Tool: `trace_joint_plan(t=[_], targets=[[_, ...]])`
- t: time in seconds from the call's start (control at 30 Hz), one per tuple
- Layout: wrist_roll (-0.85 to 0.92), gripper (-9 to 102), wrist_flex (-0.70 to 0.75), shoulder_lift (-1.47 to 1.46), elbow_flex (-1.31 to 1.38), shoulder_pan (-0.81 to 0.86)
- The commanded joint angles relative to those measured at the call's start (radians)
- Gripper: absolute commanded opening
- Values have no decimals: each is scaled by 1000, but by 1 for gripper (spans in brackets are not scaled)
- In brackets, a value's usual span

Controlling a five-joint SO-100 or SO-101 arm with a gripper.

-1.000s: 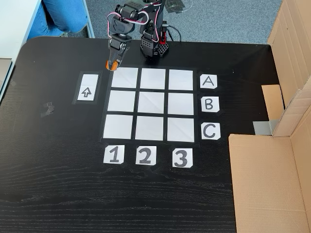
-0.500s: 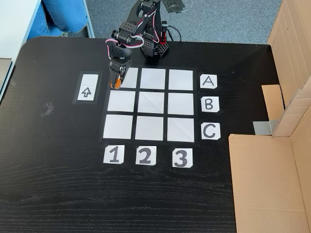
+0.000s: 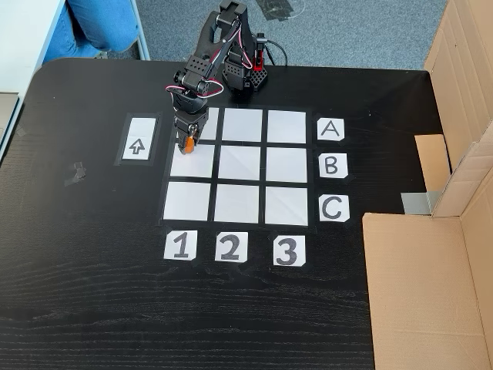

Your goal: Pick up the round, orange token and place it in the grid on square B1.

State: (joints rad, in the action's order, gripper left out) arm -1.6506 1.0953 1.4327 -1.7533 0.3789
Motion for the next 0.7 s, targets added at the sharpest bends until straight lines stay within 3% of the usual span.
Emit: trace_joint_plan(t=[0.0, 0.67], targets=[[-17, -1, 8, 2, -2, -14], [-21, 0, 14, -52, 21, -15]])
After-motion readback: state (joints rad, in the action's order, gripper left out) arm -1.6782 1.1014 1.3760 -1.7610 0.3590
